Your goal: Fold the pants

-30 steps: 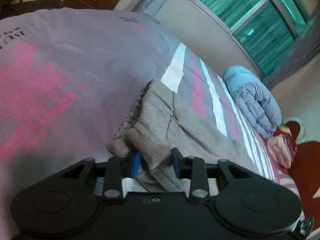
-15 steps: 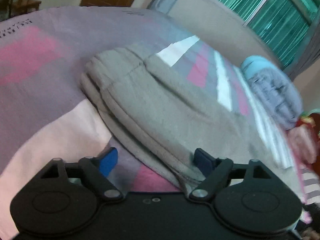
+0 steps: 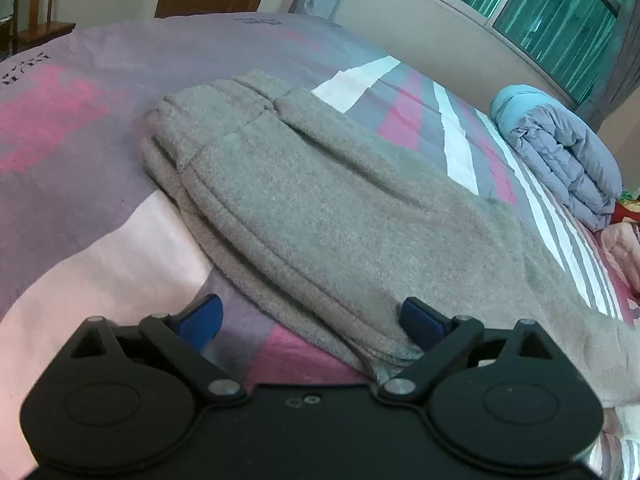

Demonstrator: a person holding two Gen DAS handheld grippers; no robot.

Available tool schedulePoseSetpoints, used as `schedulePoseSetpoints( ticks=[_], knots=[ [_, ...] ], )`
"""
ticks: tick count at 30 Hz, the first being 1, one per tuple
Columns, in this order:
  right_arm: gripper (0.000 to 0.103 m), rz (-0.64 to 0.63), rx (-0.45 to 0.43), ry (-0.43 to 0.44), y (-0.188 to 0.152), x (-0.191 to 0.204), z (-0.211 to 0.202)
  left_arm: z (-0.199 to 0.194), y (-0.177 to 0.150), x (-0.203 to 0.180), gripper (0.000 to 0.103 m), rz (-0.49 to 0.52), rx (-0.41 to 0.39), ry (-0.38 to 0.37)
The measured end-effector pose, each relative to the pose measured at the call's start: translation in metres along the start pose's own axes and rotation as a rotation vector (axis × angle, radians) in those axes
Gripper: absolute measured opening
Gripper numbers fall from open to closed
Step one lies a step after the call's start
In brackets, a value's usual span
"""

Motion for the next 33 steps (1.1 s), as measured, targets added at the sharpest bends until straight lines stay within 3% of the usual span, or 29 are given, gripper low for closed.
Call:
schedulePoseSetpoints(
  ticks=[3, 6, 8, 9, 12, 15, 18, 23, 25, 26, 28, 31, 33],
  knots=[
    [0.004, -0.005, 0.001, -0.025, -0.02, -0.007, -0.026, 0.001, 0.0, -0.003, 0.09, 0.005, 0.004, 0.01],
    [0.004, 0.067, 0.105, -0.109, -0.04, -0.037, -0.002, 0.003, 0.003, -0.004, 0.09, 0.005, 0.013, 0.016],
    [0.005, 0.153, 0.123, -0.051, -0.037, -0.044, 0.003, 0.003, 0.003, -0.004, 0.09, 0.006, 0.016, 0.008],
    [0.011, 0.153, 0.118, -0.046, -0.034, -0.045, -0.001, 0.004, 0.004, -0.003, 0.09, 0.009, 0.016, 0.003],
    [0.032, 0.106, -0.038, -0.083, -0.013, -0.048, -0.031, 0.005, 0.003, -0.003, 0.09, 0.014, 0.01, -0.004],
    [0.034, 0.167, -0.097, -0.093, 0.014, -0.071, -0.036, 0.006, 0.003, -0.003, 0.09, 0.019, 0.008, 0.003],
    [0.034, 0.199, -0.144, -0.108, 0.044, -0.089, -0.026, 0.005, 0.002, -0.003, 0.09, 0.019, 0.011, 0.006],
    [0.033, 0.214, -0.133, -0.14, 0.084, -0.106, 0.0, 0.004, 0.002, -0.004, 0.09, 0.018, 0.02, 0.01],
    [0.003, 0.179, -0.101, -0.145, 0.097, -0.104, 0.0, 0.004, 0.002, -0.004, 0.09, 0.02, 0.02, 0.013],
    [0.004, 0.141, -0.107, -0.141, 0.101, -0.096, -0.003, 0.004, 0.002, -0.005, 0.091, 0.021, 0.019, 0.013],
    [0.004, 0.089, -0.171, -0.086, 0.108, -0.08, -0.024, 0.004, 0.001, -0.004, 0.09, 0.022, 0.014, 0.009],
    [0.004, 0.023, -0.304, -0.056, 0.101, -0.067, -0.09, 0.004, 0.0, -0.004, 0.091, 0.022, 0.009, 0.008],
    [0.004, 0.02, -0.304, -0.131, 0.079, -0.087, -0.108, 0.004, 0.0, -0.005, 0.091, 0.022, 0.008, 0.013]
  ],
)
Point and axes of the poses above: each gripper's, at about its wrist camera, not at the fingertips, and z roughly the way its jaws point, x to its left, y to its top, the point moved 8 cm from there along z, roughly the way its jaws point, and after that the axes turned 3 degrees about x, right-handed, at the moved point
